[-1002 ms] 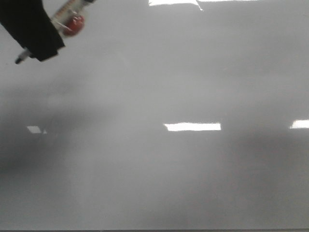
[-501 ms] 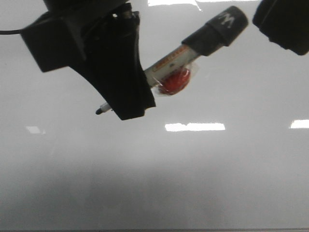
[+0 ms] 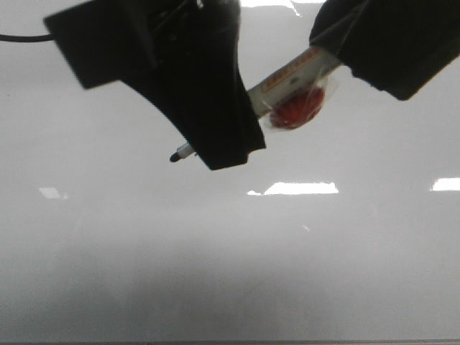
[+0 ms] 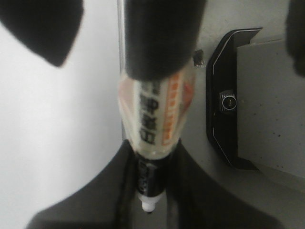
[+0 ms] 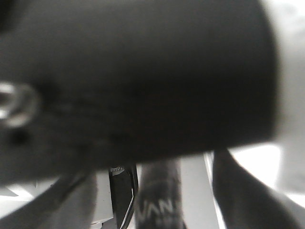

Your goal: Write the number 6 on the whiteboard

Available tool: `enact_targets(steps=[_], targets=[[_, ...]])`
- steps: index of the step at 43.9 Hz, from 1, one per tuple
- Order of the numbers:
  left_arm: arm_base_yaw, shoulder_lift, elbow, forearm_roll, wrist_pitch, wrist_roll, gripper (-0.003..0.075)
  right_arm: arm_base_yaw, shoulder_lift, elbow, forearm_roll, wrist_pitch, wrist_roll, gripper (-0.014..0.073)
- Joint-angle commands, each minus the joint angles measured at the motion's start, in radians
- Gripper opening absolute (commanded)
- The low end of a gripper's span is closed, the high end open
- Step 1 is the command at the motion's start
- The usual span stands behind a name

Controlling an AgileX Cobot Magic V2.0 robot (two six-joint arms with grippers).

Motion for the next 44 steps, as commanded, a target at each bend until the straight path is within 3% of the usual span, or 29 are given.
enact_targets(steps=[1, 18, 35, 39, 44], targets=[[-0.006, -0.034, -0.052, -0.021, -0.028, -0.002, -0.0020, 0.000, -0.014, -0.021, 0.046, -0.034, -0.013, 0.0435], [-0.006, -0.034, -0.054, -0.019, -0.010, -0.002, -0.0020, 0.000, -0.014, -0.021, 0.058, -0.047, -0.012, 0.0323], [-0.004, -0.034, -0.054, -0.011, -0.008, -0.009, -0.0017, 0.000, -0.014, -0.021, 0.079, -0.028, -0.012, 0.0023], [-0.004, -0.034, -0.054, -0.011, -0.010, -0.026, 0.0059, 0.000, -0.014, -0.021, 0.079, -0.023, -0.012, -0.0046], [-0.002, -0.034, -0.054, -0.008, -0.005, -0.039, 0.0252, 0.000, -0.014, -0.021, 0.079, -0.019, -0.012, -0.0067]])
